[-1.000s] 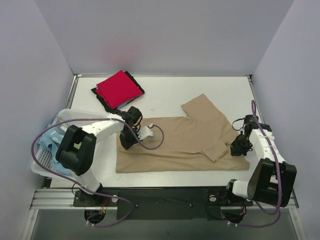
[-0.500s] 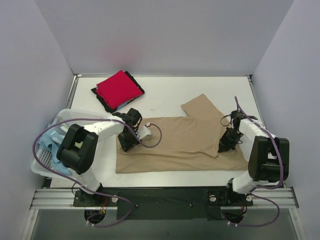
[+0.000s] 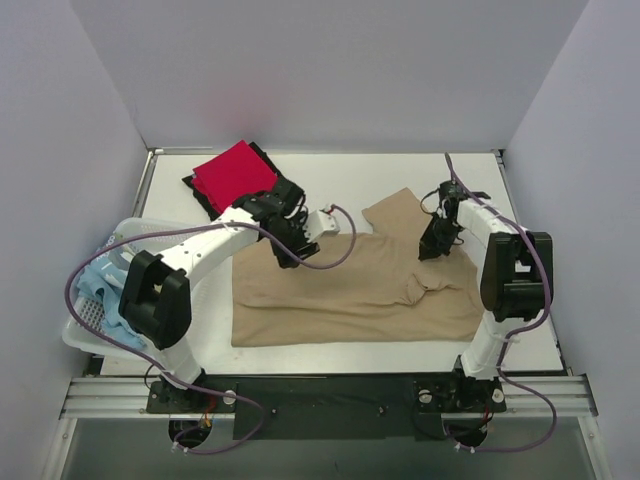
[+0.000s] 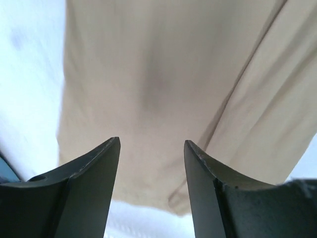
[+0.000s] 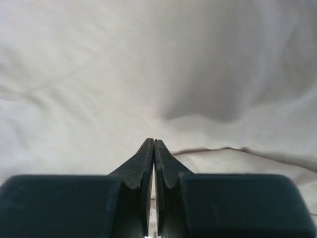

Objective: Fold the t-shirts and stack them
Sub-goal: Fold the flattened tshirt in 1/3 of the way

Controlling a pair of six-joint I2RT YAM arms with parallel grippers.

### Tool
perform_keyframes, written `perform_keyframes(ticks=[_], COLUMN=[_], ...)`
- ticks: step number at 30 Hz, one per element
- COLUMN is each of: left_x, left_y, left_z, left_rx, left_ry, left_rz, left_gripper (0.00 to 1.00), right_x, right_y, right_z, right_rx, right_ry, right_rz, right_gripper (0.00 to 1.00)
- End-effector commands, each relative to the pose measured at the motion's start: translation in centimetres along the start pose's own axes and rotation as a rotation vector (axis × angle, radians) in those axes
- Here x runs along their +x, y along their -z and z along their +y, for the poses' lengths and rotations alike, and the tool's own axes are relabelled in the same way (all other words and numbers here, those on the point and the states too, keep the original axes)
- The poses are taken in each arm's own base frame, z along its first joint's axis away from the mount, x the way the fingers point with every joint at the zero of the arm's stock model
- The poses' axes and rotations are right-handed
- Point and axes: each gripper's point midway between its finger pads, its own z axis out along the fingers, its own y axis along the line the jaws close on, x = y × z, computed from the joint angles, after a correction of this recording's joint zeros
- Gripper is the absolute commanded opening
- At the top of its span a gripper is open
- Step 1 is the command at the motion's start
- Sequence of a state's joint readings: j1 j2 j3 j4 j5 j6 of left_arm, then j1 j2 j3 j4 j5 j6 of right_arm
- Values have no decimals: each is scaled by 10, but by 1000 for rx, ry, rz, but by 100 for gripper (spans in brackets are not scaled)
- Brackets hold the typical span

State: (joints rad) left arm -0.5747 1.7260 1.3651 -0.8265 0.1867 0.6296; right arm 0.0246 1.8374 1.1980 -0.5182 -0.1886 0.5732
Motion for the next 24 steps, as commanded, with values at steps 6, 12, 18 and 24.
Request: perform_keyframes(ticks=[6,12,18,24], left_x=[-181,-234,-250,-251], left_y=[-9,-48,-84,-89], left_z=[-103,-124,-125,-149], left_rx=[297,418,441,526], left_ry=[-104,234,405,387], left_rz=[-427,-487,-450,-437], left_gripper=[61,62,74,74], right_x=[-14,67,58,69], right_y=[73,61,64,50], right_z=[-27,-75,-68,-43], right_rx=[31,-12,-84,-196], right_ry=[62,-73,-125,-365], right_rz=[-66,59,-7,81], right_gripper=[0,0,47,47])
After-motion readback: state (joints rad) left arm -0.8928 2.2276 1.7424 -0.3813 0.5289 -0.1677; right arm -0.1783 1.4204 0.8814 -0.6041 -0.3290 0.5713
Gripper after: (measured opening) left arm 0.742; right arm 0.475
